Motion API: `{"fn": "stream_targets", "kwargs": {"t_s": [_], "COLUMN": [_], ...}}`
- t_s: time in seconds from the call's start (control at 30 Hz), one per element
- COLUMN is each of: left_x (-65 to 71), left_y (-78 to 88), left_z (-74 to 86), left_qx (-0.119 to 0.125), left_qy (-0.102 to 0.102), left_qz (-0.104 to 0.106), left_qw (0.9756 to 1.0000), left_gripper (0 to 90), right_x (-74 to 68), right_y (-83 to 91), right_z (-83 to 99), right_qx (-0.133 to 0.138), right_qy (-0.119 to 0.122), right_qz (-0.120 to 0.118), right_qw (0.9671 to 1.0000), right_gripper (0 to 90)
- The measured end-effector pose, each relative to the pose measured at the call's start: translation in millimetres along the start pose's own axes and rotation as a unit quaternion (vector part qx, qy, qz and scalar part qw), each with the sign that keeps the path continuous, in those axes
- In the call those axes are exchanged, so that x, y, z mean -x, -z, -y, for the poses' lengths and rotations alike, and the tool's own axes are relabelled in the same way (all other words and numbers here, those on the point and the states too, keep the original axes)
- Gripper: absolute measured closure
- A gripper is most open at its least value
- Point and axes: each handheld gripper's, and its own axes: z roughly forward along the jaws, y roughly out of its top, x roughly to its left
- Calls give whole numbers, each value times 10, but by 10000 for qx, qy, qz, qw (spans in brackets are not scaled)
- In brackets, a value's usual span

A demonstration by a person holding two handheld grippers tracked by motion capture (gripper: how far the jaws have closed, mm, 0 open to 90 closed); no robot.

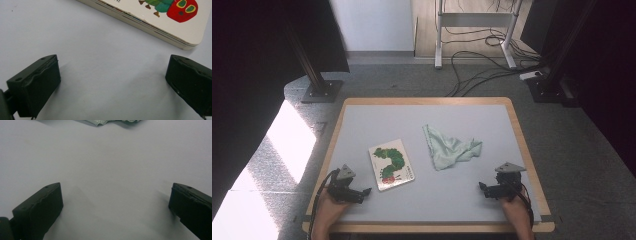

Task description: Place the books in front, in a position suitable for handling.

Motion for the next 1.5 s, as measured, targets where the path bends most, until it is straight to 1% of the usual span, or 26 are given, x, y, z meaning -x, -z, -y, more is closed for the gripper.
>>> {"fn": "stream_targets", "kwargs": {"t_s": [0.4, 0.53, 0.67, 0.8, 0.83, 0.97, 1.1, 1.13, 1.2, 1.23, 1.27, 1.33, 1.37, 1.4, 1.5], "left_x": [4, 5, 5, 6, 6, 7, 8, 9, 10, 10, 11, 14, 14, 16, 17], "left_y": [1, 1, 1, 1, 1, 1, 1, 2, 2, 2, 3, 1, 1, 2, 2], "left_z": [1, 2, 2, 2, 2, 2, 3, 3, 3, 3, 3, 4, 4, 5, 5], "left_qx": [-4, -1, 0, 3, 1, 5, 6, 7, 6, 6, 6, 20, 20, 20, 20], "left_qy": [19, 24, 27, 29, 32, 36, 39, 42, 44, 44, 45, 63, 63, 70, 75], "left_qz": [-17, -21, -25, -31, -28, -35, -40, -43, -46, -46, -48, -57, -57, -65, -67], "left_qw": [10000, 10000, 10000, 10000, 10000, 10000, 10000, 10000, 10000, 10000, 10000, 10000, 10000, 10000, 9999], "left_gripper": [0, 0, 0, 0, 0, 0, 0, 0, 0, 0, 0, 0, 0, 0, 0], "right_x": [-6, -1, -10, -13, -19, -22, -18, -28, -48, -48, -79, -102, -102, -124, -140], "right_y": [3, 7, 17, 23, 34, 53, 76, 86, 84, 84, 73, 63, 63, 48, 31], "right_z": [2, 0, 2, 1, 0, -10, -51, -98, -144, -144, -205, -253, -253, -314, -388], "right_qx": [18, 16, 62, 50, 55, 50, 145, 181, 150, 150, 144, 157, 157, 176, 234], "right_qy": [15, 19, 56, 89, 115, 120, 111, 147, 226, 226, 352, 419, 419, 484, 544], "right_qz": [9, -35, -67, -86, -119, -152, -208, -244, -253, -253, -314, -389, -389, -511, -636], "right_qw": [10000, 10000, 9999, 9999, 9998, 9998, 9996, 9994, 9993, 9993, 9988, 9982, 9982, 9974, 9962], "right_gripper": [0, 4, 35, 47, 77, 115, 115, 115, 123, 123, 123, 123, 123, 123, 123]}}
